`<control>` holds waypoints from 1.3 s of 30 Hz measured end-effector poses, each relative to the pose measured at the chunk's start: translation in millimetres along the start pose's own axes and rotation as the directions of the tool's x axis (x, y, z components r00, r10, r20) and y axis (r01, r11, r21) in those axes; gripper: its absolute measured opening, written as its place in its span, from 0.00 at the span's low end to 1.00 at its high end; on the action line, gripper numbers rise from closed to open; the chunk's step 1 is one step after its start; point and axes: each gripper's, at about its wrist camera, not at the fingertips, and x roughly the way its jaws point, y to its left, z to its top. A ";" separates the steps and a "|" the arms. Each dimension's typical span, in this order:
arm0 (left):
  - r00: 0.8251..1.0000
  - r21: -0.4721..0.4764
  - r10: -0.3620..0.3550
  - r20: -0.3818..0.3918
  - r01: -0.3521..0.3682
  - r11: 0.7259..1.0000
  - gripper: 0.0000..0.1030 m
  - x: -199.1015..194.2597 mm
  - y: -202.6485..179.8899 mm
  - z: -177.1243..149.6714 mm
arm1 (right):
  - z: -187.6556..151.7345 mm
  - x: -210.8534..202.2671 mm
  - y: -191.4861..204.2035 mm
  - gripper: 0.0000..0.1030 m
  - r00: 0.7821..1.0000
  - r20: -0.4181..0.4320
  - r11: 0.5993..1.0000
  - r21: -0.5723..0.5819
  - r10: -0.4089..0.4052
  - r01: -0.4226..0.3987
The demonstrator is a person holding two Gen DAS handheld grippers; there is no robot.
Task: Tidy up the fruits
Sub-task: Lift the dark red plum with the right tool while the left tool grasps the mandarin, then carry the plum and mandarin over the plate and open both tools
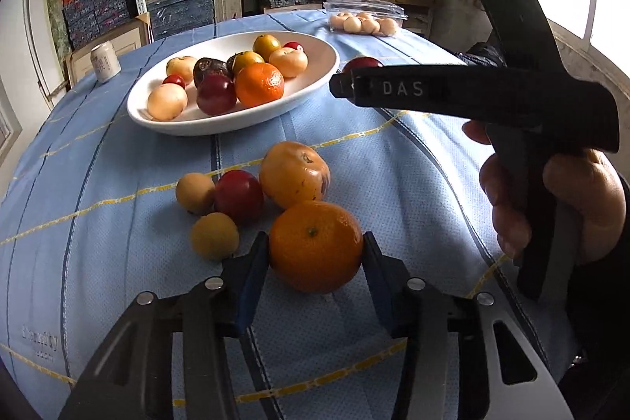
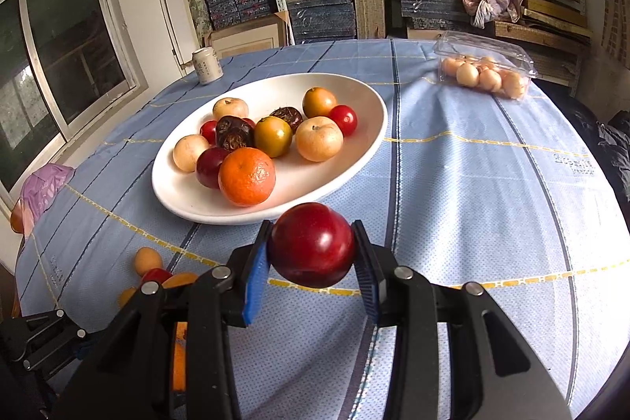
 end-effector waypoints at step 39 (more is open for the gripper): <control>0.983 -0.197 0.099 0.155 -0.068 0.978 0.46 29.9 130.0 153.0 | 133.2 48.7 18.7 0.37 0.998 -0.053 0.999 -0.046 0.022 -0.024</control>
